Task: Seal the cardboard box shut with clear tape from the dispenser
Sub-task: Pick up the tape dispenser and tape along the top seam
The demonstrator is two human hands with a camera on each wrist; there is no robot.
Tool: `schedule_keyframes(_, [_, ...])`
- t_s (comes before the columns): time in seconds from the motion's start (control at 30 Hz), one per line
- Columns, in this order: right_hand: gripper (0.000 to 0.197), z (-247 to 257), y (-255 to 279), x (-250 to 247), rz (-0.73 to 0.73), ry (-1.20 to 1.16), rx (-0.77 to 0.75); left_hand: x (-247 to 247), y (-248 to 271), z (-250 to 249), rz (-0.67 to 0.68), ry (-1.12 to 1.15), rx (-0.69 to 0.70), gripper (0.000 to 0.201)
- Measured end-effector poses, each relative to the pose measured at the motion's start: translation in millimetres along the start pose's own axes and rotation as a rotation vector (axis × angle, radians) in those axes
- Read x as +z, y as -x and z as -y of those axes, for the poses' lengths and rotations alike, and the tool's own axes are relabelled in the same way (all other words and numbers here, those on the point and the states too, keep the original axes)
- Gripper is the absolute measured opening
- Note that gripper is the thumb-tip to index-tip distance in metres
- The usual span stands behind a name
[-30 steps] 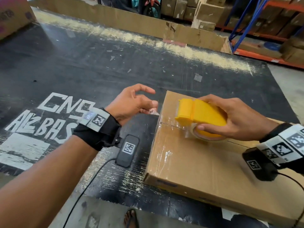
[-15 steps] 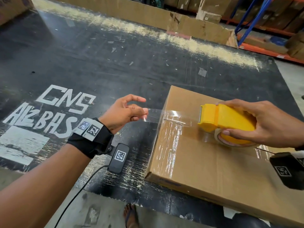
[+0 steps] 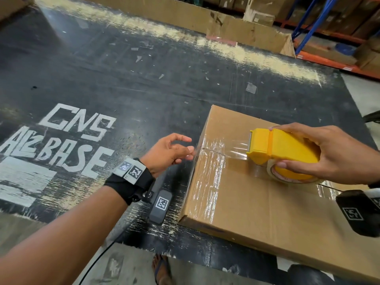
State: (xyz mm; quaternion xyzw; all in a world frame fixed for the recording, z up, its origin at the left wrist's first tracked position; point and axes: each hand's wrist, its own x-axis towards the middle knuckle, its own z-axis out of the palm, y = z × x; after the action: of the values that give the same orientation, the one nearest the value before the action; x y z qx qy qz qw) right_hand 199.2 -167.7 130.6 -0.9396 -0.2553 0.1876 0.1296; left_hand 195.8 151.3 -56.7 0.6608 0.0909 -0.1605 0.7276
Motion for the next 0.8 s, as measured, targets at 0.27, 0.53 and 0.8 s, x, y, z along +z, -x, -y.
schedule_keyframes(0.27, [0.075, -1, 4, -1, 0.021, 0.002, 0.029, 6, 21, 15, -0.116, -0.507, 0.300, 0.041])
schedule_keyframes(0.53, [0.082, -8, 0, 1, -0.011, 0.005, -0.006, 39, 38, -15, 0.119, -0.821, 0.504, 0.085])
schedule_keyframes(0.8, [0.081, -24, 3, 3, -0.021, -0.033, -0.071, 39, 38, -11, 0.041, -1.013, 0.509, 0.080])
